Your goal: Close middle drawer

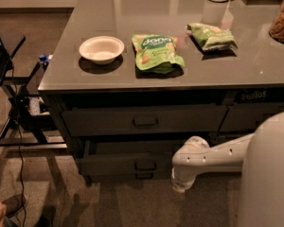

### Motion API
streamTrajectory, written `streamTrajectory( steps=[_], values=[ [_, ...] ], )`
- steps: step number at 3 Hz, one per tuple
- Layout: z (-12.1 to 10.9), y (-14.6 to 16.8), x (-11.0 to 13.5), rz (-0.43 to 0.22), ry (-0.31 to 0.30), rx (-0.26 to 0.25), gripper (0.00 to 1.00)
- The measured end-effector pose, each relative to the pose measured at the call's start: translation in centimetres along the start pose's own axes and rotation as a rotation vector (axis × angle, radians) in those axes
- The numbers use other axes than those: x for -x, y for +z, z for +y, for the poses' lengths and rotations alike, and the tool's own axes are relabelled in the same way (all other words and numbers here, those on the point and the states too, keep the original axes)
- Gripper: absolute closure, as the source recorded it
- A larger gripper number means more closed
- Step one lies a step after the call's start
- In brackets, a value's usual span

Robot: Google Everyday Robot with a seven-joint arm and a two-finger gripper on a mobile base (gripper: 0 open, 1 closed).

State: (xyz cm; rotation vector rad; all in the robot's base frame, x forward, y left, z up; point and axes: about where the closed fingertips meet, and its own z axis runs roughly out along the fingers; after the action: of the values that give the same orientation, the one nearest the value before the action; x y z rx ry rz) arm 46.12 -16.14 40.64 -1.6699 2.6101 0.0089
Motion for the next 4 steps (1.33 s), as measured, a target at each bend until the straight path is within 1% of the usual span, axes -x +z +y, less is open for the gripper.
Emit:
streamTrajectory(
  steps=[1, 2, 3, 4],
  values=[
    [-3.0, 0.7, 0.8, 0.021, 0.005, -0.071, 1.0],
    [-5.4, 1.3, 1.5, 0.043, 0.01, -0.124, 1.0],
    [-7.4, 2.0, 2.4, 0.059, 0.009, -0.156, 1.0],
    [-8.7, 2.3, 2.8, 0.072, 0.009, -0.178, 1.0]
  ],
)
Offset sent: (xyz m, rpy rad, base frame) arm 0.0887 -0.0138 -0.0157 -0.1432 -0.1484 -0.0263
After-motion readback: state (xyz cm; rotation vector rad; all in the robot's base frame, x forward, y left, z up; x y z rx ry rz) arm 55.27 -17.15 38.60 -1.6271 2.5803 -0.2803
